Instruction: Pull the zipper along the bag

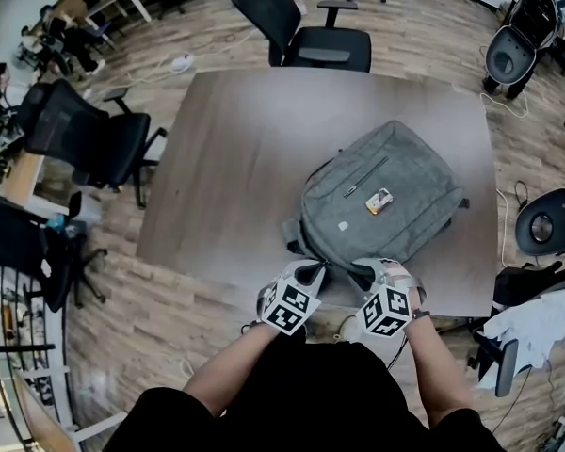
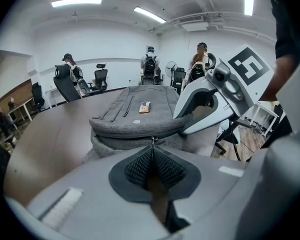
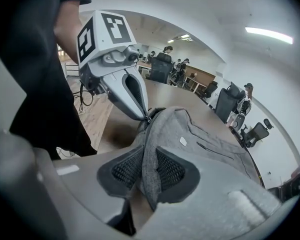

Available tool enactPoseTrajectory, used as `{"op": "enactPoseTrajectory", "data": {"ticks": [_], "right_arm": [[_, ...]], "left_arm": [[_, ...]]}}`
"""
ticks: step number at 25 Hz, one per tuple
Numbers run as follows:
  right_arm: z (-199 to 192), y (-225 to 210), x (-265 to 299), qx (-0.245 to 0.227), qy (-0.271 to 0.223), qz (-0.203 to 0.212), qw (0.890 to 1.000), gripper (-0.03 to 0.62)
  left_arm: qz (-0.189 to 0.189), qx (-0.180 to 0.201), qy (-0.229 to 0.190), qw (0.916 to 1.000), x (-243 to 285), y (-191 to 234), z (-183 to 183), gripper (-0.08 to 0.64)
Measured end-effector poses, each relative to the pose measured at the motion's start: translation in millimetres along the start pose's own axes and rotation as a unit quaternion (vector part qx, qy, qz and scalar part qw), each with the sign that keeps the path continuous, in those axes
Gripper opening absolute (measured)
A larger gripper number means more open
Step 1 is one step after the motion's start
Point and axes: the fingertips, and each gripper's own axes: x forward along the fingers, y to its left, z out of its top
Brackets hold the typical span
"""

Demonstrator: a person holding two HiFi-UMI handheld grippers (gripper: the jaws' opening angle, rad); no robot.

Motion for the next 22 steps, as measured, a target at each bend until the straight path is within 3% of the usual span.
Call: {"op": "enactPoseTrajectory", "data": {"ticks": [18,22], "right_arm": [[-27.4,22.6,-33.8,-0.092,-0.004,0.042,0.995,0.078],[-35.0,22.7,-35.9,-0.064,-0.008,0.052,0.997,0.083]], "left_arm": [[-0.04,-0.003,0.038,0.9985,-3.5,37.3,-19.3,0.028],[-0.043,0.004,0.038,0.9984,-1.3,33.7,-19.2,0.028]]}}
